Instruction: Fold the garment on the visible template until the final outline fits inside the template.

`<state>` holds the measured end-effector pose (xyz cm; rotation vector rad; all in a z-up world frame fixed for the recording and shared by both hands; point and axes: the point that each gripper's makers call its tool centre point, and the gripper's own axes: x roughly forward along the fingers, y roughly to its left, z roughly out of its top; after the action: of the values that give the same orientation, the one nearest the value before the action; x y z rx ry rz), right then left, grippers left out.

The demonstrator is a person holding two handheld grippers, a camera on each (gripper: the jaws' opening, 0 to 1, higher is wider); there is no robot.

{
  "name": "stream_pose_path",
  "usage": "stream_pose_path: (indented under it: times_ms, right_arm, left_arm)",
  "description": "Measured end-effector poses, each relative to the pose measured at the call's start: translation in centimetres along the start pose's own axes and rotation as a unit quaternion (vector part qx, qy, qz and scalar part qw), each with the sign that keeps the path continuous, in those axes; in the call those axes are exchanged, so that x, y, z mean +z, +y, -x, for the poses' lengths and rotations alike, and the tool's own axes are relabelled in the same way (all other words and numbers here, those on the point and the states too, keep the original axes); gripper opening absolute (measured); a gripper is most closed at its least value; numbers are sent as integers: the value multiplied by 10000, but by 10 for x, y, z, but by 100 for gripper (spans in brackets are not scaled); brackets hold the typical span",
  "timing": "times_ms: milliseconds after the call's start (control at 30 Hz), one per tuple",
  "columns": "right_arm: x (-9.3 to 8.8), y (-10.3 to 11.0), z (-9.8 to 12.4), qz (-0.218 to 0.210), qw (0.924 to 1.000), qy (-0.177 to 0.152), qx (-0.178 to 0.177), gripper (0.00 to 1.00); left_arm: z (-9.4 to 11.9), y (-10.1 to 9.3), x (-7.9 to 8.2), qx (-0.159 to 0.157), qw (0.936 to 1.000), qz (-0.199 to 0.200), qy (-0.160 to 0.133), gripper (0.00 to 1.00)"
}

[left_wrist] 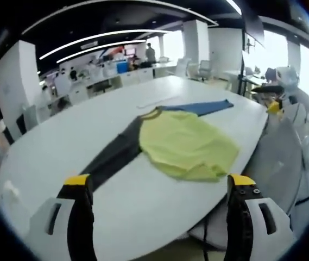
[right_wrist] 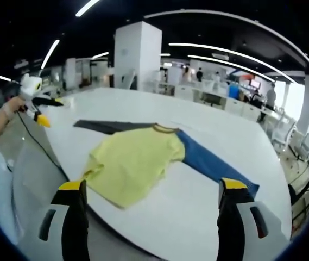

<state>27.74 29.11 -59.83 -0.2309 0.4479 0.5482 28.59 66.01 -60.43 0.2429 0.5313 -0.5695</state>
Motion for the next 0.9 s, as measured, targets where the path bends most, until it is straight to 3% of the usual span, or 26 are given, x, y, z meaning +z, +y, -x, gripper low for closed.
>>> stream_pose_path:
  times_ms: [900]
  right_arm:
    - [0,-4,13,21,9999,-154,-26,100]
  left_arm:
    - [3,-26,5,-98,9998,29,-146,100]
